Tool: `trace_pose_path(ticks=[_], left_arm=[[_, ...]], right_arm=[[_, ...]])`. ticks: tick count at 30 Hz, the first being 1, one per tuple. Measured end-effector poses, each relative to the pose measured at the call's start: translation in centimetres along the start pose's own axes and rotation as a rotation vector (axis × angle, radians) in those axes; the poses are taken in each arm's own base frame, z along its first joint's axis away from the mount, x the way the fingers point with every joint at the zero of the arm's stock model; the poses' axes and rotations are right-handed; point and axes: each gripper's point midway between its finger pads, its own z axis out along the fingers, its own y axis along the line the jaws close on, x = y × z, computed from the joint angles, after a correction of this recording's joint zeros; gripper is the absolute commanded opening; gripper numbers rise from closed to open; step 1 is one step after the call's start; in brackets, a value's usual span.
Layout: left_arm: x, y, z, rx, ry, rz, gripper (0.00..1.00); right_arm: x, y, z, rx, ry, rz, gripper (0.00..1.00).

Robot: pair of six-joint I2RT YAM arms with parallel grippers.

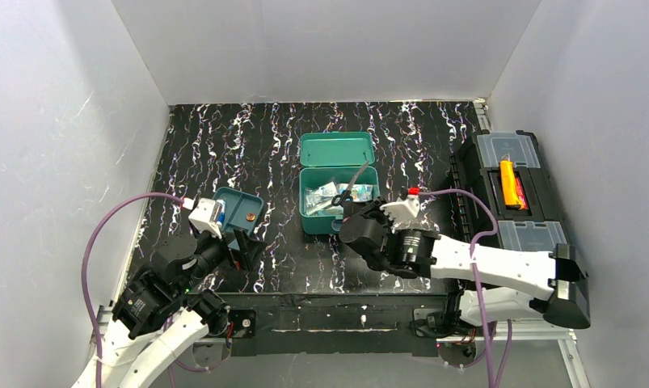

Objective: Organize the medicine kit

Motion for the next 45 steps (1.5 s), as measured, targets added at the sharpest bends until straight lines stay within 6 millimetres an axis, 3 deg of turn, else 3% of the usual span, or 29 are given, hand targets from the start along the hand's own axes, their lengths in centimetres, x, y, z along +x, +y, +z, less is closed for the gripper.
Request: trace_pose_path(ticks=[6,15,24,35,38,42,45], left_arm=[[0.0,0.0,0.0,0.0,0.0,0.0,1.0],[-0.1,0.0,-0.2,0.004,-0.009,-0.001,1.0],[-0.1,0.0,-0.2,0.004,-0.01,-0.001,0.99],[-0.1,0.0,-0.2,0.003,-0.009,-0.001,0.99],[-0.1,0.0,-0.2,0.002,-0.008,-0.001,1.0],[0.0,0.0,-0.1,0.0,-0.004,-0.001,1.0],[0.0,0.1,0.0,-0.004,0.002,0.0,1.0]], right_arm=[[1.8,-2.1,1.6,0.09,-0.03,0.012,0.01],[3.4,-1.7,3.2,0.165,-0.063,0.084,0.01],[4.2,-3.9,5.6,0.251,-0.094,0.107,0.01],[5.7,-3.3,8.4,0.255,-0.052,0.167,0.01],[6.6,-3.4,9.0,0.259,-0.032,0.168,0.1],[7.2,-3.5,9.4,0.256,-0.009,0.149,0.31],[7.2,-3.0,9.5,0.241,-0.004,0.144,0.36]])
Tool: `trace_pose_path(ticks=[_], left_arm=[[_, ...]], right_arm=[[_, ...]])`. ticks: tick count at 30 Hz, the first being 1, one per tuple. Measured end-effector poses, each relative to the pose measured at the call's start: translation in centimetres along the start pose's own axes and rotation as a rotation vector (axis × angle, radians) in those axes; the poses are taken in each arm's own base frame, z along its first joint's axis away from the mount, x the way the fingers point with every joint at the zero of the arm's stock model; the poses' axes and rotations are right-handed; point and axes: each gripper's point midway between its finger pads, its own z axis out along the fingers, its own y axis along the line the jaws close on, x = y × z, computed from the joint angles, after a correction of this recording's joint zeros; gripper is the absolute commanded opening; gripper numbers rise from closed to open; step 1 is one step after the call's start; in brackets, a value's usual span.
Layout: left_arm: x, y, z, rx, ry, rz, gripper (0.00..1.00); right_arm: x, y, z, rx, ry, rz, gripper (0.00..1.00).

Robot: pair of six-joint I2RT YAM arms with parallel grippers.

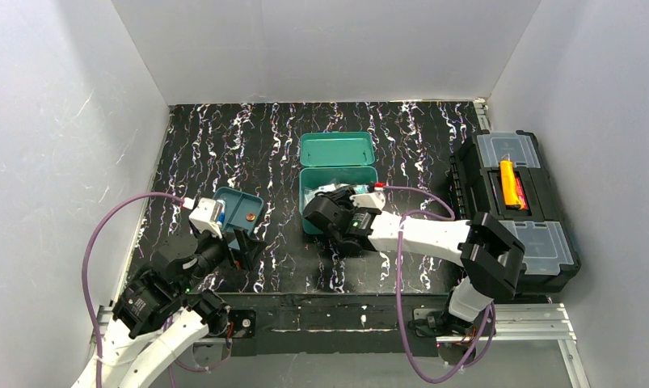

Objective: Organize the medicine kit

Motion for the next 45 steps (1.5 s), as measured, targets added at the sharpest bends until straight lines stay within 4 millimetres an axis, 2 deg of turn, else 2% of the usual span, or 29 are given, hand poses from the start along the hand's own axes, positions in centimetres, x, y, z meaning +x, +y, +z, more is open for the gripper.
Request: trace_pose_path(ticks=[5,12,16,21,28,34,41,45], left_arm=[[0.0,0.1,0.1,-0.006,0.001,0.0,1.0],[0.0,0.3,0.2,-0.019,0.001,0.001,0.99],[0.1,0.5,0.4,-0.034,0.013,0.002,1.0],[0.3,1.2,0.8,-0.083,0.026,-0.005,1.0],[1.4,4.1,2.0,-0.296,0.138,-0.028,0.99],[2.9,5.9,3.8,-0.481,0.256,-0.067,0.99],[3.7,7.9,5.1,-0.646,0.3,-0.166,0.99],[3.8,9.0,5.6,-0.716,0.293,-0.252,1.0]], right_arm=[[-0.5,1.4,-0.8,-0.047,0.014,-0.02,0.44],[-4.4,3.7,-3.3,-0.148,0.005,-0.063,0.47],[-6.4,4.7,-4.0,-0.201,0.011,-0.168,0.49],[-7.6,5.6,-4.6,-0.261,0.047,-0.343,0.54],[-7.2,5.8,-6.8,-0.368,0.136,-0.606,0.55],[-7.0,5.0,-9.0,-0.435,0.231,-0.765,0.52],[-9.1,4.7,-13.1,-0.539,0.293,-0.817,0.49],[-10.3,3.8,-15.1,-0.586,0.32,-0.822,0.48]])
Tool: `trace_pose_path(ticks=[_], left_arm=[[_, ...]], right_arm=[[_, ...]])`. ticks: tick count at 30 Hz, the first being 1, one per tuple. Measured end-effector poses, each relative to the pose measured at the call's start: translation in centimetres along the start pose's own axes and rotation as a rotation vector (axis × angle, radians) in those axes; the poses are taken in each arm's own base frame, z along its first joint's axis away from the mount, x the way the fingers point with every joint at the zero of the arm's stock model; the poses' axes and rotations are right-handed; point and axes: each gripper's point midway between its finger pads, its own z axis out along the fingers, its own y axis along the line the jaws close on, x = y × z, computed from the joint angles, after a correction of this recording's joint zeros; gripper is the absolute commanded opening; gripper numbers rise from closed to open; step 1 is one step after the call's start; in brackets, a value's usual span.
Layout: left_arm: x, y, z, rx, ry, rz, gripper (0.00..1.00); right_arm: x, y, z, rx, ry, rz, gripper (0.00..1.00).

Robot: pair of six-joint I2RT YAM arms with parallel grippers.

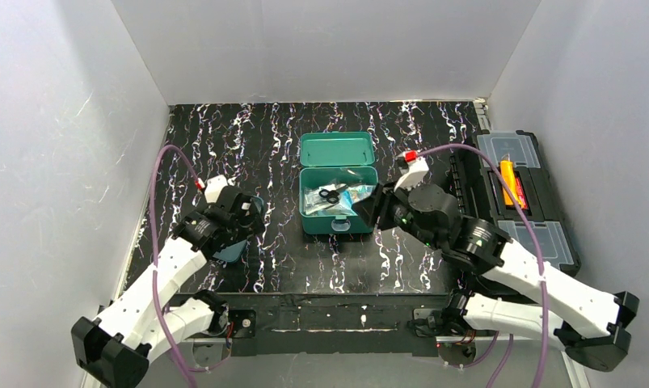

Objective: Organize the medicine kit

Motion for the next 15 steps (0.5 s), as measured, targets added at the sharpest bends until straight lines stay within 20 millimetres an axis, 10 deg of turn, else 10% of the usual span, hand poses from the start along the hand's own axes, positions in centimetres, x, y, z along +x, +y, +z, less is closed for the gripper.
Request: trace_pose_path(ticks=[15], left_arm=[[-0.3,0.0,5.3,-0.137,0.121,-0.324,0.9]], right_arm=[[4.1,-1.9,-4.6,-0.049,0.138,-0.001,0.43]])
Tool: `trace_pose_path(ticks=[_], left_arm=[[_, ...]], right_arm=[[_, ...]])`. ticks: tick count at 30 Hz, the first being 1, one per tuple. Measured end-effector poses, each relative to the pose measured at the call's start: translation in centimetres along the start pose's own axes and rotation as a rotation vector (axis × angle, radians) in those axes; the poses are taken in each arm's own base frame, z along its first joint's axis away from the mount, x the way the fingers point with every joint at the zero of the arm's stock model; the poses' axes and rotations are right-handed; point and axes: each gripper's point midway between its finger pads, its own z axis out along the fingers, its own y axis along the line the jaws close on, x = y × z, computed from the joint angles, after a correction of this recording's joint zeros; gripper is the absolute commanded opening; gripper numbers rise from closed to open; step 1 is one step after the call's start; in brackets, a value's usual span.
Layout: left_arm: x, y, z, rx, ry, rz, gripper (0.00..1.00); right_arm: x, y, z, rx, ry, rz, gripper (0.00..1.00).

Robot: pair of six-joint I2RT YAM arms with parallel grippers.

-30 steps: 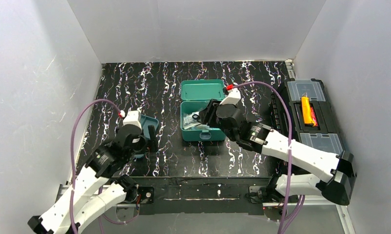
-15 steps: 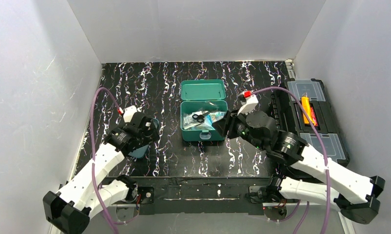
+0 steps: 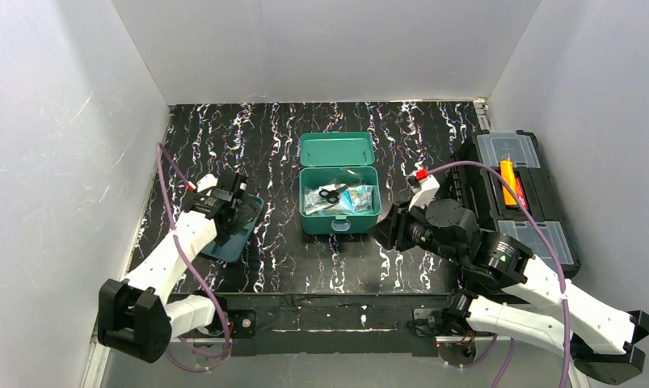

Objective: Organize the medicine kit

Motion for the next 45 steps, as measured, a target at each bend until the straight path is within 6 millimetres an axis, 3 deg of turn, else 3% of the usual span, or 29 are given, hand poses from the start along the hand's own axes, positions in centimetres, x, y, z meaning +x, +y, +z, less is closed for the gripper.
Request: trace_pose_path(ticks=[6,15,23,41,45], left_arm=[[-1.2,0.0,2.3,-0.026,0.028,-0.121,0.85],[-1.2,1.2,5.7,-0.118,0.101,-0.175,0.74],[-1.5,1.0,7.5,-0.144,0.13,-0.181,0.65],[-1.7,1.6,8.8,-0.175,0.147,-0.187,0.36],[-1.7,1.7,9.0,-0.175,0.148,-0.175,0.34]], right_arm=[[1.0,-0.1,-0.4,-0.008,0.044,-0.005,0.42],[3.3,-0.9,0.2,-0.003,0.112,-0.014,0.41],[3.6,-0.7,0.3,-0.013,0.123,-0.013,0.4],[4.9,-1.3,1.2,-0.001,0.152,-0.018,0.4],[4.9,-1.4,1.3,0.001,0.155,-0.018,0.4]])
